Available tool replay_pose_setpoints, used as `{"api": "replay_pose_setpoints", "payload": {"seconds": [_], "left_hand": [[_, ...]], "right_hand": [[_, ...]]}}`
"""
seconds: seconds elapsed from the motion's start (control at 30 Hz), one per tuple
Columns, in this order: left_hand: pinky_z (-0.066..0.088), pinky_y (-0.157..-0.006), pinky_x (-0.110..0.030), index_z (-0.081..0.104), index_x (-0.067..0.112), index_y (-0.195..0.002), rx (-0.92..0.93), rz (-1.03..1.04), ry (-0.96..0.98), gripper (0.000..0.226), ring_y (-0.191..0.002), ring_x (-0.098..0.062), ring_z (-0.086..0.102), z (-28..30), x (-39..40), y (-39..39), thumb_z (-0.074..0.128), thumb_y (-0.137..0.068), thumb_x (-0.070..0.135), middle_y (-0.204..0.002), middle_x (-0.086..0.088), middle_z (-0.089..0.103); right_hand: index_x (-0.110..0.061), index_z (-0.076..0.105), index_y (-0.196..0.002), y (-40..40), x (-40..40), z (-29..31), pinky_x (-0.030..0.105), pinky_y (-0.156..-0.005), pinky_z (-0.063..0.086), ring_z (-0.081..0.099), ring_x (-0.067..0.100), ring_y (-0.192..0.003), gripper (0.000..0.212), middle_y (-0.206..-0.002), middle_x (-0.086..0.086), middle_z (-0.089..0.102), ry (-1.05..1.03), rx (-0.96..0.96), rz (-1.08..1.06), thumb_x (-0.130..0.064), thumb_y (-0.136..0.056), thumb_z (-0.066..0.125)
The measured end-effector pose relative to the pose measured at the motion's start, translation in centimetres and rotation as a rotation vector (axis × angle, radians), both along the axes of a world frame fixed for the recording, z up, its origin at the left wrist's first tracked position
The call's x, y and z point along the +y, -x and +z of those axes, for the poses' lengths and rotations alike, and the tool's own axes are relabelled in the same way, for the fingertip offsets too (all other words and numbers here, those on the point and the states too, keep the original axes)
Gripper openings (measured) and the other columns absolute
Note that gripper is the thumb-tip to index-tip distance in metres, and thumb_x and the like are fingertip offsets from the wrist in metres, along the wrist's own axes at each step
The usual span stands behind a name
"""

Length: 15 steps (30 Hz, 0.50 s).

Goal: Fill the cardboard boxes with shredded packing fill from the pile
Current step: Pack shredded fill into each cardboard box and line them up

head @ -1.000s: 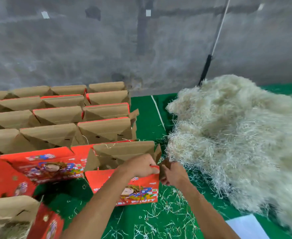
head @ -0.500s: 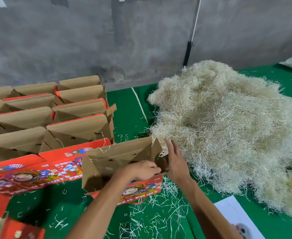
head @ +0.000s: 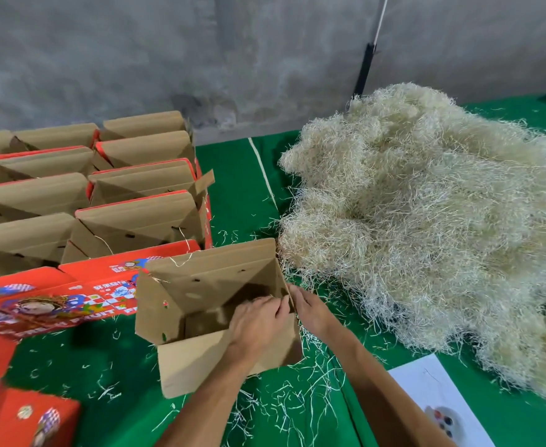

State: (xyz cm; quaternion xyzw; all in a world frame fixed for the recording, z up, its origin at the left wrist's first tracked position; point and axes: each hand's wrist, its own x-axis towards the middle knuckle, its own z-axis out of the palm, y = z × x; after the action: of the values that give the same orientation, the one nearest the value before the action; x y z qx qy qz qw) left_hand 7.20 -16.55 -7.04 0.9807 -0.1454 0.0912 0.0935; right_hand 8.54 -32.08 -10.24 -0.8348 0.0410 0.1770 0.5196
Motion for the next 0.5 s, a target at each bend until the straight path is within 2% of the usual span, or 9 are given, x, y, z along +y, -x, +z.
{"api": "replay_pose_setpoints", "payload": {"seconds": [0.1,0.17,0.2,0.27,0.33,0.4,0.47,0.5], "left_hand": [[0.049,-0.066,-0.024,0.045,0.031,-0.069,-0.049,-0.111,0.189,0.028,-0.064,-0.003,0.052,-0.2,-1.5,-0.8,0.056,-0.094,0.037,-0.069,0.014,0.060],[0.049,-0.075,-0.025,0.045,0.029,-0.078,-0.033,-0.171,0.299,0.021,-0.075,-0.002,0.050,0.2,-3.1,-1.9,0.056,-0.095,0.035,-0.080,0.014,0.057],[0.050,-0.081,-0.024,0.046,0.030,-0.084,-0.022,-0.185,0.315,0.015,-0.082,-0.001,0.051,0.7,-4.1,-2.5,0.052,-0.096,0.036,-0.086,0.015,0.059],[0.049,-0.097,-0.031,0.051,0.031,-0.097,0.002,-0.186,0.282,0.010,-0.098,-0.003,0.056,1.6,-6.2,-4.2,0.045,-0.097,0.038,-0.103,0.014,0.062],[0.043,-0.107,-0.039,0.052,0.033,-0.105,0.054,-0.151,0.248,0.013,-0.111,-0.006,0.055,2.0,-7.9,-6.0,0.044,-0.096,0.038,-0.113,0.014,0.061],[0.042,-0.109,-0.041,0.051,0.034,-0.113,0.118,-0.116,0.262,0.016,-0.115,-0.005,0.051,2.2,-9.3,-7.7,0.050,-0.097,0.035,-0.120,0.014,0.058],[0.044,-0.108,-0.040,0.051,0.030,-0.120,0.199,-0.104,0.322,0.024,-0.115,-0.005,0.050,2.4,-10.3,-9.4,0.056,-0.097,0.033,-0.124,0.011,0.055],[0.045,-0.106,-0.038,0.051,0.028,-0.122,0.220,-0.105,0.347,0.027,-0.112,-0.005,0.051,2.6,-10.7,-9.9,0.057,-0.097,0.033,-0.124,0.010,0.055]], "right_hand": [[-0.027,0.057,-0.139,-0.6,-1.0,0.5,0.038,-0.111,0.045,0.061,0.016,-0.122,0.041,-0.130,0.002,0.066,-0.055,0.025,0.040,-0.042,-0.107,0.036],[-0.021,0.055,-0.140,-1.3,-2.3,1.0,0.037,-0.102,0.052,0.065,0.017,-0.114,0.039,-0.129,0.005,0.067,-0.031,-0.038,0.027,-0.034,-0.104,0.048],[-0.019,0.051,-0.142,-1.7,-3.2,1.4,0.032,-0.099,0.054,0.066,0.018,-0.113,0.043,-0.132,0.006,0.065,0.004,-0.096,0.017,-0.033,-0.101,0.053],[-0.017,0.043,-0.148,-3.3,-4.8,2.1,0.026,-0.098,0.052,0.064,0.022,-0.115,0.054,-0.143,0.008,0.055,0.160,-0.223,-0.028,-0.034,-0.098,0.059],[-0.021,0.035,-0.153,-5.5,-6.3,2.7,0.040,-0.104,0.051,0.062,0.026,-0.117,0.064,-0.152,0.009,0.042,0.356,-0.295,-0.108,-0.043,-0.096,0.056],[-0.024,0.025,-0.156,-8.4,-7.7,2.7,0.050,-0.110,0.043,0.048,0.031,-0.134,0.078,-0.161,0.010,0.027,0.563,-0.289,-0.134,-0.059,-0.092,0.051],[-0.026,0.003,-0.160,-11.7,-9.3,1.6,0.053,-0.120,0.015,0.013,0.035,-0.152,0.093,-0.167,0.011,0.002,0.786,-0.238,-0.069,-0.074,-0.089,0.039],[-0.027,-0.011,-0.159,-12.8,-10.2,0.9,0.054,-0.121,0.005,-0.002,0.036,-0.152,0.097,-0.165,0.013,-0.012,0.904,-0.220,-0.015,-0.078,-0.088,0.032]]}}
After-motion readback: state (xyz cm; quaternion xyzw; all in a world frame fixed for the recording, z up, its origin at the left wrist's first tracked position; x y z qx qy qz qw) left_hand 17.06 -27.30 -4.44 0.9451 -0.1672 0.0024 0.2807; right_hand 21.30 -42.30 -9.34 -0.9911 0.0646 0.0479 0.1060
